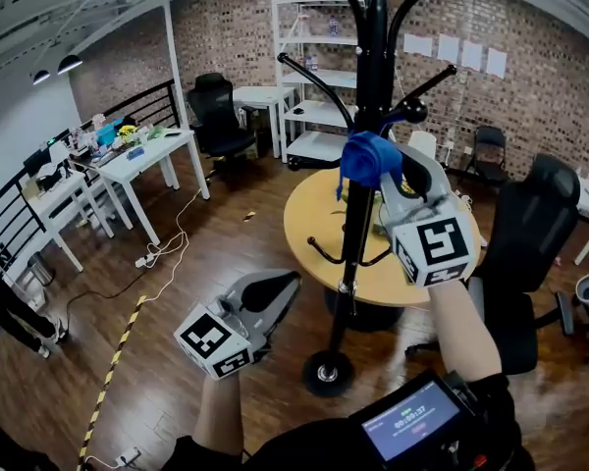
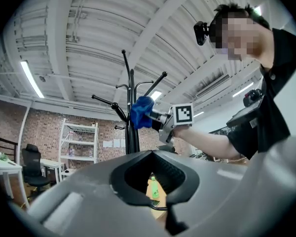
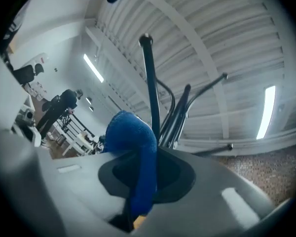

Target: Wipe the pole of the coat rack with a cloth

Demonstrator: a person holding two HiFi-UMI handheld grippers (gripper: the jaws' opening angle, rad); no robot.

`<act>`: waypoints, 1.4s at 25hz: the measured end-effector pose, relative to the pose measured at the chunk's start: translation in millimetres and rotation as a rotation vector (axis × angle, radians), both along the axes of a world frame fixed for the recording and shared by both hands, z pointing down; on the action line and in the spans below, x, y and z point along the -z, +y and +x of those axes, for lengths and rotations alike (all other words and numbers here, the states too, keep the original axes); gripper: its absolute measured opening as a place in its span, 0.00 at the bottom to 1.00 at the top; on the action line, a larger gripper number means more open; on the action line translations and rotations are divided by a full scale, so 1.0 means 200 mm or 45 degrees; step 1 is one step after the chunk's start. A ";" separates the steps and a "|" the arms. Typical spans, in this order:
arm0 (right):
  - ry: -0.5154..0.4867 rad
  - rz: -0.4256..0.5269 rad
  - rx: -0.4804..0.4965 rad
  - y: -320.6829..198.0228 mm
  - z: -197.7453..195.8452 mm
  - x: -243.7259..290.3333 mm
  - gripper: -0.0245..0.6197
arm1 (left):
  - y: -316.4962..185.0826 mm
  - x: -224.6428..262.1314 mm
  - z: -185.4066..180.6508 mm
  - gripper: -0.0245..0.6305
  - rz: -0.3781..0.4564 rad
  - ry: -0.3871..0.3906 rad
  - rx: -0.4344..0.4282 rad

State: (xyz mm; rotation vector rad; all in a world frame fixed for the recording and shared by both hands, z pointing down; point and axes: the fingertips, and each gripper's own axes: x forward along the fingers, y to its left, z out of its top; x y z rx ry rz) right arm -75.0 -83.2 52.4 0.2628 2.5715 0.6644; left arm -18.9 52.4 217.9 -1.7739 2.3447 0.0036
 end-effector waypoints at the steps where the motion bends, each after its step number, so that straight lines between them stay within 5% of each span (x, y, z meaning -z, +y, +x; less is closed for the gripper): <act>1: 0.050 0.008 -0.018 -0.02 -0.05 -0.08 0.11 | 0.00 -0.01 0.00 0.04 -0.005 0.007 0.000; 7: 0.240 -0.024 -0.060 -0.08 -0.12 -0.49 0.11 | -0.03 -0.07 -0.01 0.04 -0.048 0.038 -0.002; 16: 0.980 0.020 -0.002 -0.07 -0.17 -1.64 0.11 | -0.18 -0.18 -0.02 0.04 -0.096 0.113 -0.082; 20: 1.150 0.009 0.061 -0.04 -0.11 -1.81 0.11 | -0.24 -0.20 -0.01 0.04 -0.099 0.118 -0.122; 25: 1.390 0.136 0.259 0.01 0.13 -1.82 0.11 | -0.26 -0.22 -0.02 0.04 -0.091 0.138 -0.108; 30: 1.336 0.231 0.193 0.03 0.05 -1.82 0.11 | -0.24 -0.21 -0.04 0.04 -0.086 0.137 -0.089; 35: 1.091 0.095 0.074 -0.04 -0.14 -1.76 0.11 | -0.20 -0.18 -0.06 0.04 -0.071 0.117 -0.068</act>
